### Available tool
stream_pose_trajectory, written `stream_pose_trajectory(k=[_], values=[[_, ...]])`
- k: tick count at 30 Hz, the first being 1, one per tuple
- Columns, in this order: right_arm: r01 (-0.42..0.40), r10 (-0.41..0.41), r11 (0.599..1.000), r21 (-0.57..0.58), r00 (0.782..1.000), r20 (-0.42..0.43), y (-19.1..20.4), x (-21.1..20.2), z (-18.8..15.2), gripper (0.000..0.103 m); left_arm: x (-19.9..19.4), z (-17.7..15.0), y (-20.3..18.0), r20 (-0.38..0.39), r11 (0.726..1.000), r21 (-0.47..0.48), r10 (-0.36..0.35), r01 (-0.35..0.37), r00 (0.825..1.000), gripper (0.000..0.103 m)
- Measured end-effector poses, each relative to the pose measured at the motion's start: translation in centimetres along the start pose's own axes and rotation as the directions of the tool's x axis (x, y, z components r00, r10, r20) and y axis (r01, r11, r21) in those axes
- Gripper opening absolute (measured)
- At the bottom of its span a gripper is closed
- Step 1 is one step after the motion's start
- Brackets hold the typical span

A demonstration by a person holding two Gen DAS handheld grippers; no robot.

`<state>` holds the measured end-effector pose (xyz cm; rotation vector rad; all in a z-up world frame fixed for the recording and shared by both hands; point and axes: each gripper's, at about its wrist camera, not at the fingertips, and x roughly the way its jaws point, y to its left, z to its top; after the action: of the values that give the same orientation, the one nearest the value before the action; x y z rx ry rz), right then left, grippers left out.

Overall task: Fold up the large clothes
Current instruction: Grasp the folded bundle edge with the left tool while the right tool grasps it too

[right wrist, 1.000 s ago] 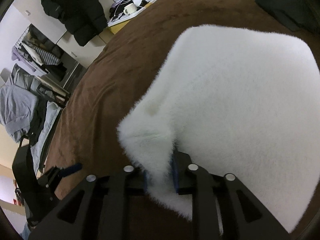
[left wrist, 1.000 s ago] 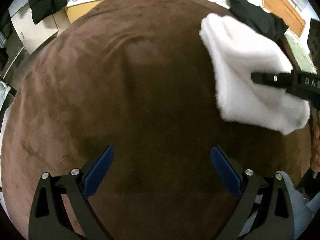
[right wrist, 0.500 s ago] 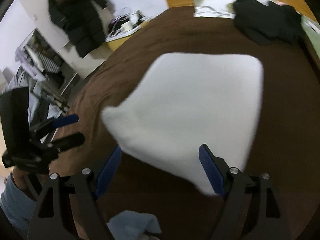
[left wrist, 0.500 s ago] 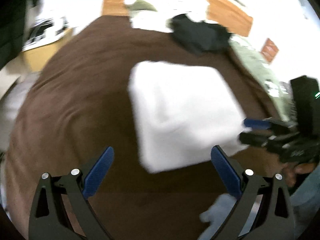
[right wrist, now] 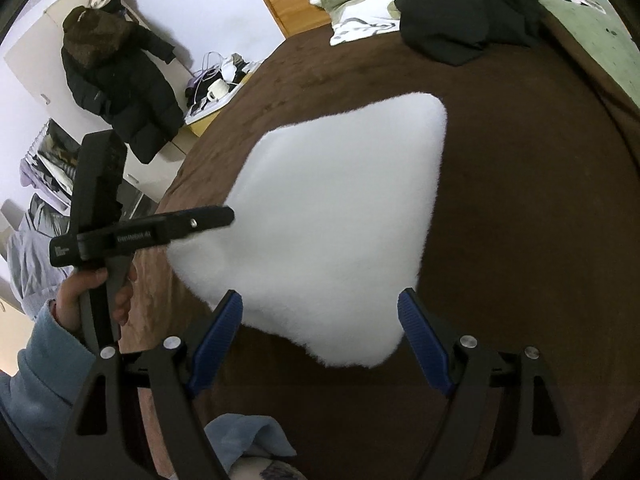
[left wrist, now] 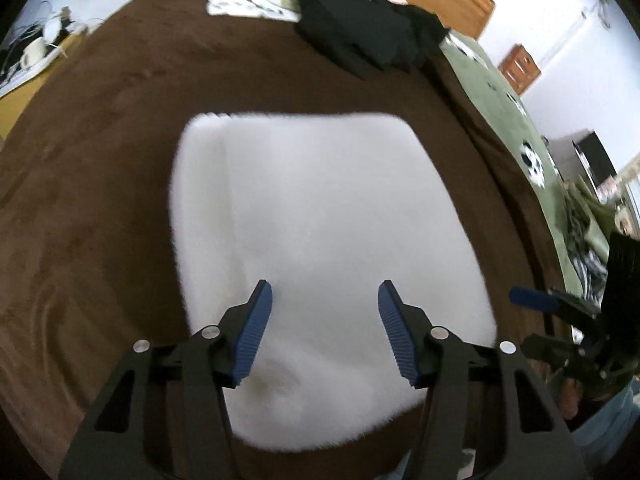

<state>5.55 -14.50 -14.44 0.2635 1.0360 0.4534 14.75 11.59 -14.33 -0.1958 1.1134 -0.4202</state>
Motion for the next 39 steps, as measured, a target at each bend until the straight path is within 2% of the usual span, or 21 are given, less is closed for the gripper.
stream_pose_trajectory(k=[2,5,10,13,17,19,20,22,24,28,31,32,33,34,36,38,39], values=[[-0.011,0.011,1.000,0.005,1.000,0.007,-0.4,0.2,0.1,0.080,0.0,0.4,0.5,0.016,1.000,-0.021,-0.008,0.008,1.000,0.060],[-0.026,0.026,1.000,-0.007,1.000,0.001,-0.5,1.1,0.7,0.080,0.7,1.0,1.4,0.002,0.995,-0.061,-0.077,0.077,0.997,0.062],[-0.005,0.005,0.998,-0.057,1.000,0.004,-0.3,2.2,1.8,0.080,3.2,2.2,2.5,-0.040,0.997,-0.080,-0.026,0.023,0.999,0.067],[-0.020,0.020,0.998,-0.066,1.000,-0.001,-0.5,2.7,2.1,0.080,3.9,2.8,3.3,-0.022,0.985,-0.141,-0.098,0.094,0.995,0.069],[-0.035,0.032,0.993,-0.113,0.999,-0.034,-0.2,4.2,2.0,0.084,4.7,3.2,3.7,-0.015,0.971,-0.169,-0.175,0.170,0.984,0.069],[-0.039,0.035,0.984,-0.175,0.999,-0.022,0.5,3.7,1.4,0.084,4.7,3.4,3.5,-0.014,0.971,-0.152,-0.188,0.184,0.982,0.057],[-0.048,0.046,0.979,-0.196,0.999,-0.017,0.7,3.4,1.1,0.084,4.9,3.5,3.4,-0.022,0.974,-0.143,-0.181,0.177,0.983,0.046],[-0.047,0.043,0.965,-0.259,0.999,-0.020,1.4,3.0,0.4,0.084,5.2,3.7,3.6,-0.041,0.971,-0.139,-0.203,0.196,0.978,0.040],[-0.005,-0.003,0.938,-0.347,1.000,-0.022,2.4,2.9,-0.3,0.084,5.4,3.8,3.7,-0.058,0.968,-0.138,-0.217,0.208,0.974,0.033],[0.115,-0.126,0.824,-0.555,0.992,0.018,5.0,4.0,-2.2,0.084,5.3,4.2,3.3,-0.071,0.974,-0.098,-0.212,0.205,0.975,0.024],[0.226,-0.230,0.741,-0.632,0.970,0.078,5.8,5.7,-2.9,0.072,4.9,4.4,3.2,-0.060,0.978,-0.077,-0.201,0.196,0.978,0.020],[0.260,-0.255,0.720,-0.644,0.961,0.103,5.8,6.1,-2.9,0.061,4.8,4.4,3.3,-0.049,0.978,-0.076,-0.198,0.194,0.979,0.018],[0.282,-0.268,0.706,-0.650,0.955,0.123,5.8,6.2,-2.9,0.055,4.6,4.4,3.4,-0.034,0.978,-0.080,-0.197,0.194,0.980,0.017],[0.281,-0.260,0.709,-0.647,0.957,0.131,5.6,6.2,-2.8,0.050,4.4,4.4,3.6,-0.014,0.976,-0.089,-0.201,0.199,0.980,0.017],[0.262,-0.237,0.735,-0.625,0.964,0.125,5.0,5.9,-2.2,0.032,4.0,4.4,3.8,0.016,0.972,-0.102,-0.210,0.210,0.978,0.016],[0.226,-0.198,0.757,-0.614,0.974,0.114,4.7,5.5,-1.5,0.025,3.5,4.3,3.7,0.051,0.973,-0.104,-0.201,0.205,0.978,0.015],[0.222,-0.193,0.745,-0.629,0.974,0.115,5.0,5.3,-1.4,0.022,3.1,4.3,3.6,0.070,0.974,-0.101,-0.196,0.202,0.978,0.015]])
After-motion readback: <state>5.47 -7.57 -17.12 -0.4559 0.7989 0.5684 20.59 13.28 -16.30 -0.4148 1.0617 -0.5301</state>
